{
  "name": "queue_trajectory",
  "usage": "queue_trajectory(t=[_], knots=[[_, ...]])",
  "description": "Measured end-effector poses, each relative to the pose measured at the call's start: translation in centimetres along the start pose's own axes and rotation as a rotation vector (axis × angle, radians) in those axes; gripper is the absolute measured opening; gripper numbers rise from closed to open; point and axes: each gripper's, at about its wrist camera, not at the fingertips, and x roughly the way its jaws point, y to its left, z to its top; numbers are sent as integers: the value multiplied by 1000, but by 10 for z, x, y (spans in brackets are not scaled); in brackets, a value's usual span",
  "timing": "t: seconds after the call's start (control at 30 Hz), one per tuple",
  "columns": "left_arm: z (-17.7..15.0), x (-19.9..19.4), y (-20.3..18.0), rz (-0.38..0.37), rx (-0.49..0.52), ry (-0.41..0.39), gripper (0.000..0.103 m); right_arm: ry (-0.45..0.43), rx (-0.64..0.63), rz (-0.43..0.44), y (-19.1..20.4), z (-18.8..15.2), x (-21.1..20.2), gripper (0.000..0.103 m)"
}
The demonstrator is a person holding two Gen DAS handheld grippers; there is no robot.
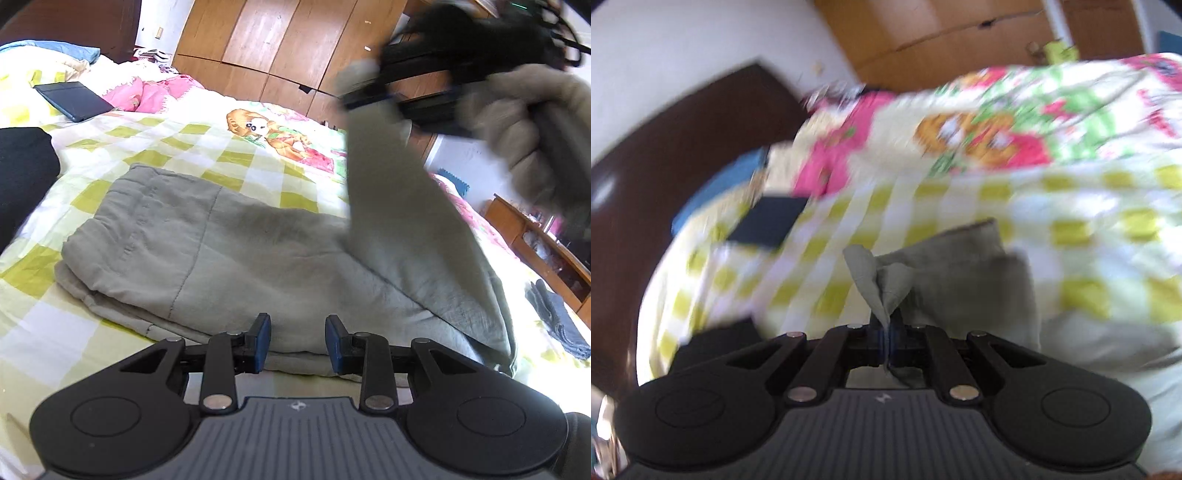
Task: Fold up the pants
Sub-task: 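Lower the held hem onto the folded pants with the right gripper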
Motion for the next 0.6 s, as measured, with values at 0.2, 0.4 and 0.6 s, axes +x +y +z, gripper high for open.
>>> queue_trajectory(t=[0.2,0.4,0.6], knots=[[-1,-1,11,33,-60,24,46,65,-171,-18,54,-27,48,4],[0,7,27,8,-153,90,46,-9,-395,-60,94,-33,40,4],[0,11,28,4,-150,99,46,158,-618,-50,115,-67,72,5]])
